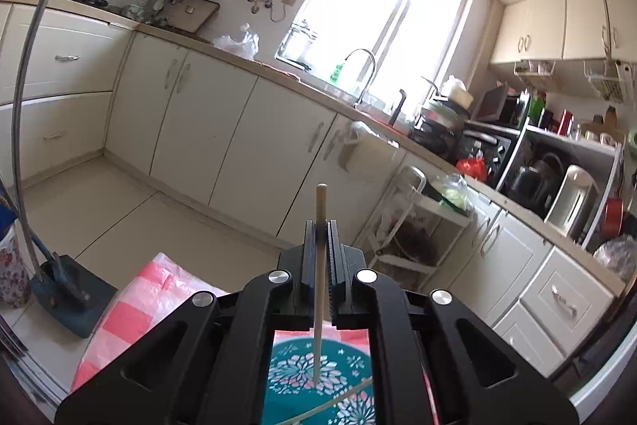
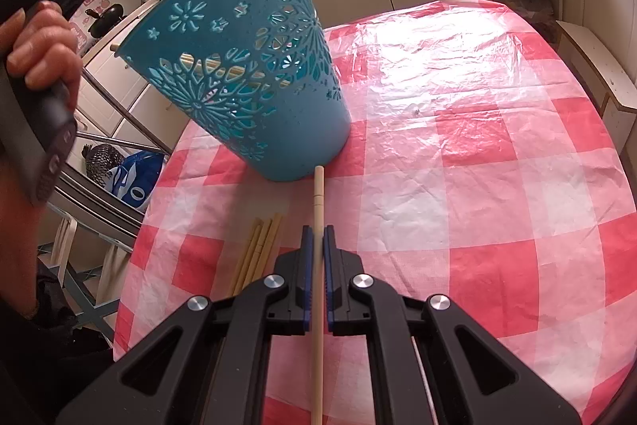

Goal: Organize utensils
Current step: 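Carry the stick in the left gripper over the basket and open, then carry the stick in the right gripper over the basket and open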

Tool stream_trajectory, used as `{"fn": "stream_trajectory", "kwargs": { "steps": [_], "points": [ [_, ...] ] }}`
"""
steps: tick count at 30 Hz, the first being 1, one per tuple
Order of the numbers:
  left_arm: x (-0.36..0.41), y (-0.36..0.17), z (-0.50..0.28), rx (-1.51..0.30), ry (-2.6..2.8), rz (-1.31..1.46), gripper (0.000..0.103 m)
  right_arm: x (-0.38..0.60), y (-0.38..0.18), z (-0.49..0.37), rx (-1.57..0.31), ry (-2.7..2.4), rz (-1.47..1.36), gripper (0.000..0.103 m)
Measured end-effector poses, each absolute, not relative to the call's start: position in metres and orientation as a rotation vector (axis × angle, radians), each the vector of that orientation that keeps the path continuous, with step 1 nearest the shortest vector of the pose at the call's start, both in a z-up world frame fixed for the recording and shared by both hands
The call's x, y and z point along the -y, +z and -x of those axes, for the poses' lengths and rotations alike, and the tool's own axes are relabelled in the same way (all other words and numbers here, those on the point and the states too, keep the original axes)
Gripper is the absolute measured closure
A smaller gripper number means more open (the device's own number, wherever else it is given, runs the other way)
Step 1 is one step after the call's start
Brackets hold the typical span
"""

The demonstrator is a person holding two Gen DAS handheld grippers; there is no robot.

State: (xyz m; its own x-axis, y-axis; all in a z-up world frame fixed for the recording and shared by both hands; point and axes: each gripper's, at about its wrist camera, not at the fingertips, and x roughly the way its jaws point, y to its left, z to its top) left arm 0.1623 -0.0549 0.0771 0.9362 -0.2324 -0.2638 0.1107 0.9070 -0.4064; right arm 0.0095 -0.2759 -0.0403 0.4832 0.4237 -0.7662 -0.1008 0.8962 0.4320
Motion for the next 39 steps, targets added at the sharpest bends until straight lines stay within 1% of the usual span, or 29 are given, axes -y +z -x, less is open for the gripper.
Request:
{"fn": "stream_trajectory", "kwargs": {
  "steps": [3,6,8,10,13,14,16,17,18,22,26,33,36,39],
  "points": [
    [0.057,0.067,-0.162,-0.357,-0.191,0.359,0.098,0.276,-0.040,-0.010,-1.019,0.329,-0.352,0.097],
    [0.063,0.055,-0.162,-0.454,-0.205,0.283,0.097,0.277,-0.038,-0.009,-1.014,0.331,-0.357,0.097],
    [0.067,0.048,-0.162,-0.529,-0.210,0.227,0.087,0.279,-0.037,-0.008,-1.010,0.334,-0.369,0.097],
    [0.065,0.045,-0.153,-0.561,-0.191,0.204,0.061,0.282,-0.035,-0.008,-1.003,0.345,-0.391,0.097],
    [0.054,0.046,-0.130,-0.566,-0.152,0.198,0.046,0.289,-0.029,-0.004,-0.981,0.368,-0.438,0.097],
    [0.048,0.049,-0.119,-0.562,-0.141,0.202,0.043,0.293,-0.026,-0.002,-0.969,0.380,-0.464,0.097],
    [0.035,0.051,-0.100,-0.544,-0.109,0.220,0.030,0.298,-0.019,0.003,-0.942,0.400,-0.498,0.097],
    [0.027,0.050,-0.090,-0.538,-0.089,0.238,0.028,0.301,-0.014,0.006,-0.918,0.417,-0.517,0.097],
    [0.021,0.048,-0.084,-0.542,-0.079,0.255,0.027,0.303,-0.009,0.010,-0.894,0.435,-0.534,0.097],
    [0.002,0.039,-0.082,-0.577,-0.051,0.314,0.027,0.309,0.016,0.021,-0.780,0.510,-0.634,0.097],
    [-0.013,0.037,-0.081,-0.582,-0.004,0.351,0.026,0.308,0.059,0.015,-0.636,0.573,-0.714,0.097],
    [-0.031,0.041,-0.081,-0.562,0.074,0.389,0.022,0.274,0.151,-0.046,-0.365,0.506,-0.596,0.097],
    [-0.035,0.040,-0.085,-0.575,0.088,0.407,0.021,0.259,0.157,-0.076,-0.289,0.366,-0.529,0.097],
    [-0.034,0.038,-0.087,-0.597,0.088,0.403,0.020,0.246,0.140,-0.100,-0.304,0.248,-0.470,0.097]
  ]
}}
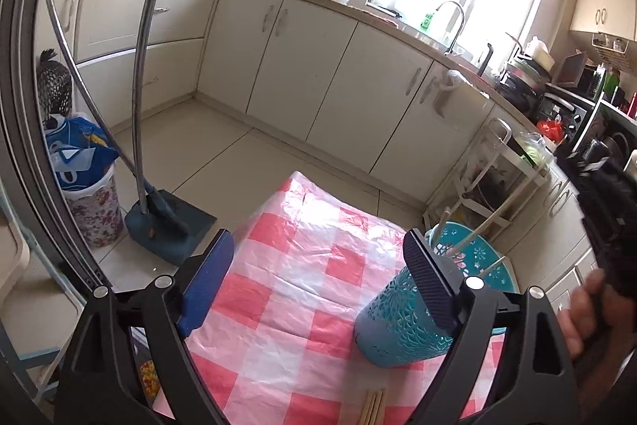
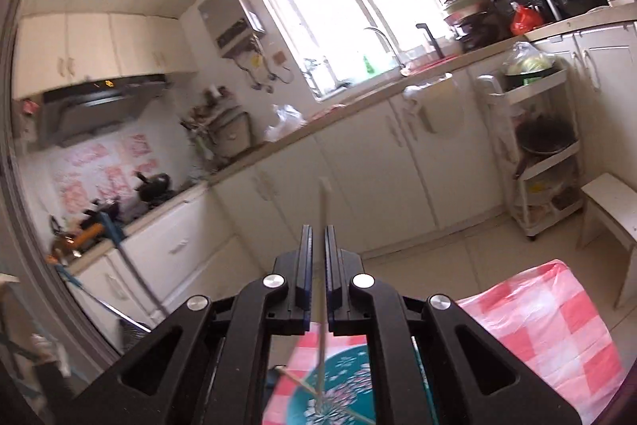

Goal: Organize utensils
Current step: 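Carry the stick in the right gripper over the basket and open, then move both open grippers back to the last wooden sticks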

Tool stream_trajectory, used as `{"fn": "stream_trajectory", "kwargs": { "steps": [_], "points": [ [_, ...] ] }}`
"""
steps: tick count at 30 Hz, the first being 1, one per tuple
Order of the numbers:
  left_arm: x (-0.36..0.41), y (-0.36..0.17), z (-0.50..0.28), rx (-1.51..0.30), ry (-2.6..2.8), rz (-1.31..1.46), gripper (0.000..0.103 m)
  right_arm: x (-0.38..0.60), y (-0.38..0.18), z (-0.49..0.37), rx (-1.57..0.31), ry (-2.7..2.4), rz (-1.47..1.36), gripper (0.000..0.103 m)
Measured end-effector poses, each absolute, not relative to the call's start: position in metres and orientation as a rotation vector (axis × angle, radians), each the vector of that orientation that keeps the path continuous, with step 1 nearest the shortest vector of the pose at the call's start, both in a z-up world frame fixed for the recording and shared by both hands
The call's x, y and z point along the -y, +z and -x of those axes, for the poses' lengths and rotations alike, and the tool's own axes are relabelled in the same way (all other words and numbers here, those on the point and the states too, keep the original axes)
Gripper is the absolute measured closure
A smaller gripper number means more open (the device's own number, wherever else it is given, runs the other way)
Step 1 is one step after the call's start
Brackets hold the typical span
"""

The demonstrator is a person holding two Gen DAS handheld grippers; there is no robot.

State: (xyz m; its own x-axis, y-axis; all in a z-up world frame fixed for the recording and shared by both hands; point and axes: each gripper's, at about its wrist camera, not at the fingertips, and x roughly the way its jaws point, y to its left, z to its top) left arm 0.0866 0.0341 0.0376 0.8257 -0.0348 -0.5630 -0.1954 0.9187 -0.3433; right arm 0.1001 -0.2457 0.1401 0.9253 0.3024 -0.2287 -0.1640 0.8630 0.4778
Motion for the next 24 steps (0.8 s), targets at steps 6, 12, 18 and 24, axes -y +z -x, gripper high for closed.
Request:
{"fn": "stream_trajectory", "kwargs": {
  "steps": [6,12,18,24],
  "points": [
    [-0.031,0.040,-0.086,-0.605,0.070,0.366,0.019,0.235,0.104,-0.094,-0.397,0.238,-0.418,0.097],
    [-0.038,0.035,-0.085,-0.645,0.081,0.365,0.018,0.251,0.093,-0.035,-0.431,0.259,-0.396,0.088],
    [-0.036,0.031,-0.078,-0.664,0.075,0.328,0.018,0.241,0.027,0.024,-0.698,0.287,-0.346,0.085],
    [-0.030,0.015,-0.066,-0.730,0.055,0.291,0.016,0.207,-0.038,0.024,-0.972,0.314,-0.273,0.087]
  ]
}}
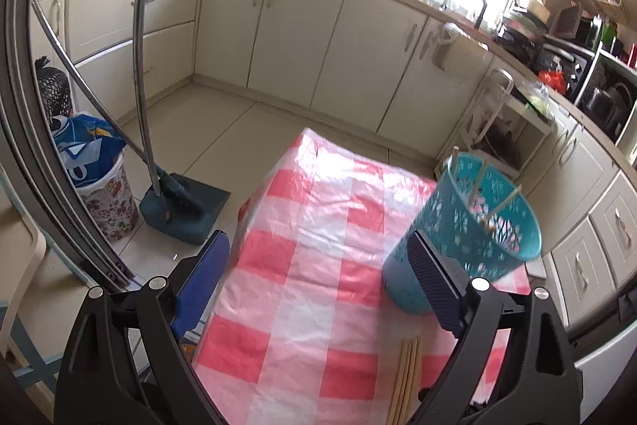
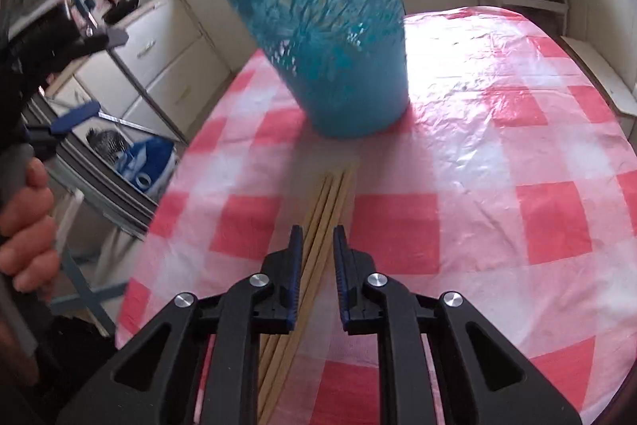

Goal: Organize utensils
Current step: 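Move both open grippers back to the last wooden sticks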

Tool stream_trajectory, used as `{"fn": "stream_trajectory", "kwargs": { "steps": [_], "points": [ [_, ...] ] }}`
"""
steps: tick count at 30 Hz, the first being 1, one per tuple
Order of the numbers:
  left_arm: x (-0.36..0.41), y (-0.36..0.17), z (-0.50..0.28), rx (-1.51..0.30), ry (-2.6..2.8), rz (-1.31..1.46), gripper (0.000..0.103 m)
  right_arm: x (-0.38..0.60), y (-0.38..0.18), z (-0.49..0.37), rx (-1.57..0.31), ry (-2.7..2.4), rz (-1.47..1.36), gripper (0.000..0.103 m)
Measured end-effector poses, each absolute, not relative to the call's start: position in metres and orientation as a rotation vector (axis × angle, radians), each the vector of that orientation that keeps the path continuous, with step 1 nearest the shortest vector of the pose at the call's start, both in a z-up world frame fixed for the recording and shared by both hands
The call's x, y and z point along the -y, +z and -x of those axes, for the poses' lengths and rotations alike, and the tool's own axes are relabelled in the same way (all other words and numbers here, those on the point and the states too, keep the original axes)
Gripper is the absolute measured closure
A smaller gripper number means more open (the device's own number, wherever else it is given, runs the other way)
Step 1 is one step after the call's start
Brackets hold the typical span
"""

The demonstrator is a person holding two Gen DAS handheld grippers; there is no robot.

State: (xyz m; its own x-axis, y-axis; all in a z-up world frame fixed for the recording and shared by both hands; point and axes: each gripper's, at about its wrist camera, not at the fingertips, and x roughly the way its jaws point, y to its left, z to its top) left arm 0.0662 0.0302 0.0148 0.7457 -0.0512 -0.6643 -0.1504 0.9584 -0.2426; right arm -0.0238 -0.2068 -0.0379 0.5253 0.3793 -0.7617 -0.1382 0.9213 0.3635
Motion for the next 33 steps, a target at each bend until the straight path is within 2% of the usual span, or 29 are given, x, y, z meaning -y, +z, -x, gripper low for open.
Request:
{"fn": "stream_trajectory", "kwargs": {
  "steps": [19,25,33],
  "points": [
    [0.005,-0.034,-0.074,-0.932,-0.046,0.071,0.013,0.198,-0.056,0.008,-0.990,0.222,-0.172,0.087],
    [0.033,-0.066,-0.074,-1.050,-0.124,-0.030,0.013,0.194,-0.056,0.011,-0.996,0.245,-0.083,0.091],
    [0.059,-0.094,-0.069,-1.114,-0.165,-0.106,0.013,0.212,-0.056,0.012,-1.010,0.232,-0.075,0.091]
  ]
}}
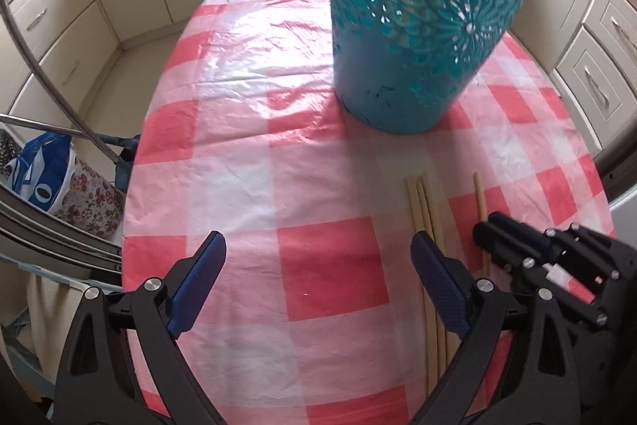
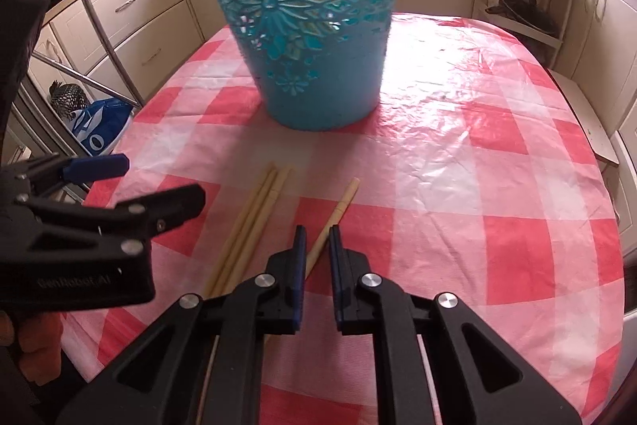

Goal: Organize utensils
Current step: 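Move both open grippers back to the last wooden sticks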

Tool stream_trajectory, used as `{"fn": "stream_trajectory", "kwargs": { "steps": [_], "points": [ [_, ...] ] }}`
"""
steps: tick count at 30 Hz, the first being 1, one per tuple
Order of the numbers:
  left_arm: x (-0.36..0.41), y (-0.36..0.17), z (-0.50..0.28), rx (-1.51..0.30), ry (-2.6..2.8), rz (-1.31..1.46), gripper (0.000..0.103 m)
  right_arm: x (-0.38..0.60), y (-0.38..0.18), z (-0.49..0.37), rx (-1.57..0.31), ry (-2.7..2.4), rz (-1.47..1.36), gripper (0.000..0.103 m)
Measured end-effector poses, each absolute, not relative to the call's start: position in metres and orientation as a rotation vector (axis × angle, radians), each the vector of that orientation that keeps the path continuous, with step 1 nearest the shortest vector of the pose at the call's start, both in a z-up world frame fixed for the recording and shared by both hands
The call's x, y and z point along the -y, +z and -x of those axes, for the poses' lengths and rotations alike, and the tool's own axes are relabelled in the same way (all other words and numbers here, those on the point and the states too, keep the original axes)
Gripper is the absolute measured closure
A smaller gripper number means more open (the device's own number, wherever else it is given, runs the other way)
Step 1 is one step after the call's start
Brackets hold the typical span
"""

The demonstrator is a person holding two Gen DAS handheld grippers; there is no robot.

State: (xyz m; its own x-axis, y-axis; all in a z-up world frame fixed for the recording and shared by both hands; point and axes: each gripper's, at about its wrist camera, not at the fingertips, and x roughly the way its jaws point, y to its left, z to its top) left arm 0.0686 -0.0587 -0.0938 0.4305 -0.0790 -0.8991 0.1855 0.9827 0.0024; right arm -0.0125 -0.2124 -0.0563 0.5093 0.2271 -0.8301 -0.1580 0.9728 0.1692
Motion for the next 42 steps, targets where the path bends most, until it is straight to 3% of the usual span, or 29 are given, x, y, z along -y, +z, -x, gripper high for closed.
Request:
{"fn": "stream_trajectory", "kwargs": {
  "steps": [42],
  "points": [
    [0.083,-0.108,-0.067,-1.110,-0.205,-0.180,0.013,0.232,-0.057,0.004,-1.016,0.210,-0.070,0.090]
  ]
}}
